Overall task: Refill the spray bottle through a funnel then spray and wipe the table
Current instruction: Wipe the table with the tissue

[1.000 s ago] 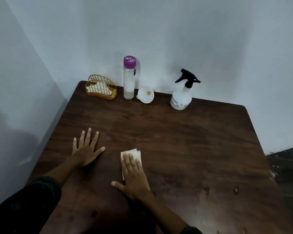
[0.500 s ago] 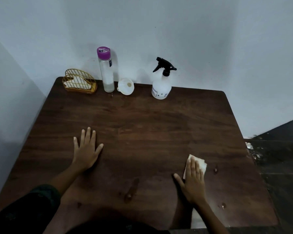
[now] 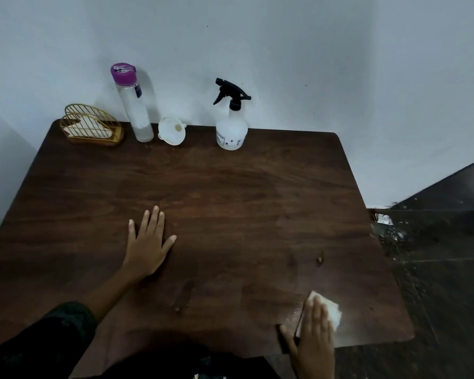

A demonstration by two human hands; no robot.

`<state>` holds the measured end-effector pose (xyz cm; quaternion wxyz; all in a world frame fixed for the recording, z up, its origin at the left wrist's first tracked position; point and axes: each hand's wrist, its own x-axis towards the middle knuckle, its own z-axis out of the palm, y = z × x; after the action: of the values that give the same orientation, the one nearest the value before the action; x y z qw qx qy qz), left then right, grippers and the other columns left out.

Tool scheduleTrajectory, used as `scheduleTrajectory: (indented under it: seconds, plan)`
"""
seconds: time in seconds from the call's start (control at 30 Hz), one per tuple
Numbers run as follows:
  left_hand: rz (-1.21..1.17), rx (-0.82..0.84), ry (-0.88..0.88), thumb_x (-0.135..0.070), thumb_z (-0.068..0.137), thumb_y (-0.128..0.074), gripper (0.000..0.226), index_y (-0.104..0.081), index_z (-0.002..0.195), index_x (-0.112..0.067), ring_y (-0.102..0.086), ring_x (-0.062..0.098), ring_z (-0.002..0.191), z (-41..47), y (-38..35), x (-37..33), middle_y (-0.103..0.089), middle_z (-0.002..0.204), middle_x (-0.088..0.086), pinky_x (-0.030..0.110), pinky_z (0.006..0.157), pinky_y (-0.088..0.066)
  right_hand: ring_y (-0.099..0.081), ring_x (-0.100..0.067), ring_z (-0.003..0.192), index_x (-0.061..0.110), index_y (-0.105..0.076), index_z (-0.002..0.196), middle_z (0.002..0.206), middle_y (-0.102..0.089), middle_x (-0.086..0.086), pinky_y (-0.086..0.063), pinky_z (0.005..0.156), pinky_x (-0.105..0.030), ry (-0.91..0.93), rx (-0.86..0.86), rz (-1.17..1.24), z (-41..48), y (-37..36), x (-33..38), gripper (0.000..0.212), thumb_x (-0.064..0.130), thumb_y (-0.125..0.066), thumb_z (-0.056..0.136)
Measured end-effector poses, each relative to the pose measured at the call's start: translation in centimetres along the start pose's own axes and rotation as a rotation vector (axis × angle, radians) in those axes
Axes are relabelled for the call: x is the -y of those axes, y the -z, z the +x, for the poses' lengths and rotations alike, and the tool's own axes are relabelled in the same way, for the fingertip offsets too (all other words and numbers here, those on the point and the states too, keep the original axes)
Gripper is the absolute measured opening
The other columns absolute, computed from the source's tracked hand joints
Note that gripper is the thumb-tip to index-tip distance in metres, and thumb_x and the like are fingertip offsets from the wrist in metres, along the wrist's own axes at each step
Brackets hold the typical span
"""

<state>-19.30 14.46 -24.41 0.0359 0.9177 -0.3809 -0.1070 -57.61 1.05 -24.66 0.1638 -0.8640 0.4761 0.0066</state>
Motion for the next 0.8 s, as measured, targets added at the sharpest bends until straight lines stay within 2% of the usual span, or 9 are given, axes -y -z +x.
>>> scheduleTrajectory:
  seconds: [0.07,0.1,0.2,0.27,0.43,0.5,0.57,0.67,0.8]
  plan:
    - [0.016,0.008,0.005,-0.044,0.094,-0.047,0.072,-0.021,0.147,-0.003,-0.010,0.026,0.146,0.1,0.2,-0.2,-0.010,0.158,0.008,0.056,0.114,-0.004,-0.014,-0.026,0.145,0.004,-0.019,0.147,0.150,-0.033,-0.019,-0.029,0.107,-0.050,-0.129,0.031,0.032,1.4,1.0,-0.8,0.097,0.077,-0.010,0.084]
    - [0.025,0.014,0.006,-0.044,0.095,-0.045,0.072,-0.020,0.148,-0.004,-0.008,0.026,0.147,0.1,0.2,-0.2,-0.008,0.158,0.008,0.056,0.114,-0.003,-0.018,-0.030,0.143,0.004,-0.015,0.147,0.151,-0.030,-0.020,-0.026,0.110,-0.052,-0.172,0.045,0.035,2.5,1.6,-1.0,0.102,0.080,-0.005,0.080]
    - [0.043,0.043,0.023,-0.047,0.096,-0.038,0.072,-0.014,0.149,-0.006,-0.003,0.024,0.147,0.2,0.6,-0.3,-0.002,0.159,0.007,0.054,0.115,0.001,-0.005,-0.028,0.147,0.010,0.000,0.148,0.159,-0.007,-0.014,-0.004,0.119,-0.043,-0.189,0.016,-0.007,7.0,2.9,-1.4,0.110,0.087,0.005,0.069]
    - [0.077,0.076,0.036,-0.050,0.096,-0.033,0.072,-0.009,0.150,-0.009,0.001,0.022,0.147,0.3,0.8,-0.4,0.003,0.160,0.005,0.053,0.115,0.003,0.003,-0.025,0.147,0.010,0.005,0.149,0.159,0.002,-0.012,0.003,0.118,-0.041,-0.164,0.016,-0.011,9.8,3.3,-0.6,0.110,0.085,0.000,0.069]
    - [0.070,0.110,0.073,-0.052,0.096,-0.032,0.073,-0.007,0.151,-0.011,0.002,0.019,0.147,0.4,1.4,-0.6,0.005,0.160,0.002,0.054,0.114,0.004,0.007,-0.022,0.147,0.010,0.009,0.147,0.158,0.006,-0.009,0.008,0.118,-0.038,0.092,0.065,-0.035,10.9,2.0,4.9,0.110,0.086,0.005,0.069]
    - [0.085,0.130,0.088,-0.053,0.096,-0.031,0.073,-0.006,0.151,-0.012,0.002,0.019,0.147,0.5,1.7,-0.8,0.005,0.160,0.001,0.055,0.114,0.004,0.014,-0.018,0.146,0.012,0.006,0.149,0.158,0.009,-0.004,0.008,0.118,-0.037,0.242,0.130,-0.045,7.9,0.9,5.5,0.103,0.083,-0.003,0.075]
    - [0.093,0.137,0.101,-0.053,0.096,-0.030,0.072,-0.006,0.151,-0.013,0.001,0.019,0.147,0.5,2.1,-1.0,0.004,0.160,0.001,0.055,0.114,0.004,0.010,-0.016,0.146,0.011,-0.006,0.151,0.159,0.000,-0.002,0.002,0.117,-0.037,0.289,0.144,-0.060,5.1,0.3,3.7,0.098,0.079,-0.015,0.082]
    - [0.055,0.115,0.090,-0.050,0.097,-0.032,0.069,-0.010,0.151,-0.013,-0.001,0.020,0.147,-0.1,2.3,-0.8,0.001,0.160,0.001,0.054,0.114,0.003,-0.007,-0.019,0.146,0.009,-0.017,0.149,0.157,-0.014,-0.005,-0.002,0.116,-0.035,0.179,0.114,-0.053,4.1,1.1,-0.2,0.096,0.078,-0.018,0.084]
    - [0.042,0.088,0.061,-0.048,0.097,-0.035,0.069,-0.009,0.151,-0.013,0.003,0.022,0.147,-1.9,2.3,0.5,0.004,0.160,0.002,0.052,0.115,0.001,-0.003,-0.022,0.147,0.009,0.003,0.147,0.159,-0.005,-0.009,-0.001,0.118,-0.040,-0.048,0.020,-0.012,7.6,3.0,0.0,0.112,0.088,0.007,0.067]
